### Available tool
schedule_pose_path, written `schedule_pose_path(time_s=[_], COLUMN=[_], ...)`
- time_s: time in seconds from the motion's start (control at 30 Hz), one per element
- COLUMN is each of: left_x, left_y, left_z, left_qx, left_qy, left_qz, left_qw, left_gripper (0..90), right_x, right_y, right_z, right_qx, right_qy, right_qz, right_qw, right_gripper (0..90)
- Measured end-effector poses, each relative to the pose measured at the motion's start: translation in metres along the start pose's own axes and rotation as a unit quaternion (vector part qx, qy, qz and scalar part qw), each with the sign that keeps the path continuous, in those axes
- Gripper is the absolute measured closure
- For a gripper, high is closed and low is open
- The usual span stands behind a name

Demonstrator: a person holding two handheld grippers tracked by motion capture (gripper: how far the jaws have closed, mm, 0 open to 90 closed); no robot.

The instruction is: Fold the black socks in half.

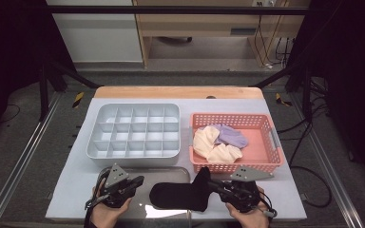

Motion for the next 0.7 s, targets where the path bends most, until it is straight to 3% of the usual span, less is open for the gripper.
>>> schedule_pose_path(time_s=[0.07,0.27,0.3,0.47,0.6,0.7], left_x=[0.009,0.013,0.014,0.018,0.016,0.016], left_y=[-0.004,-0.009,-0.010,-0.014,-0.014,-0.015], left_z=[-0.011,-0.016,-0.017,-0.022,-0.024,-0.025], left_qx=[-0.002,0.001,0.003,0.007,0.013,0.014], left_qy=[0.016,0.027,0.029,0.039,0.041,0.041], left_qz=[-0.009,-0.020,-0.022,-0.025,-0.025,-0.025], left_qw=[0.9998,0.9994,0.9993,0.9989,0.9988,0.9987], left_gripper=[88.6,88.7,88.8,89.2,89.5,89.5], right_x=[0.006,0.024,0.033,0.057,0.086,0.093], right_y=[0.008,0.026,0.035,0.056,0.073,0.075], right_z=[0.005,0.011,0.014,0.017,0.013,0.010], right_qx=[-0.008,-0.017,-0.026,-0.045,-0.063,-0.064], right_qy=[0.001,0.011,0.019,0.038,0.067,0.075], right_qz=[0.008,0.026,0.035,0.049,0.044,0.043], right_qw=[0.9999,0.9994,0.9989,0.9970,0.9947,0.9942], right_gripper=[81.7,81.8,81.8,81.9,81.7,81.7])
Point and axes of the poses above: each handheld gripper's, and its own axes: x roughly forward along the jaws, z roughly out of its top, y roughly to its left, the point moved 5 cm from there along x, roughly forward along the jaws, and after that the axes turned 1 degree about -z, right-handed, at the moved point
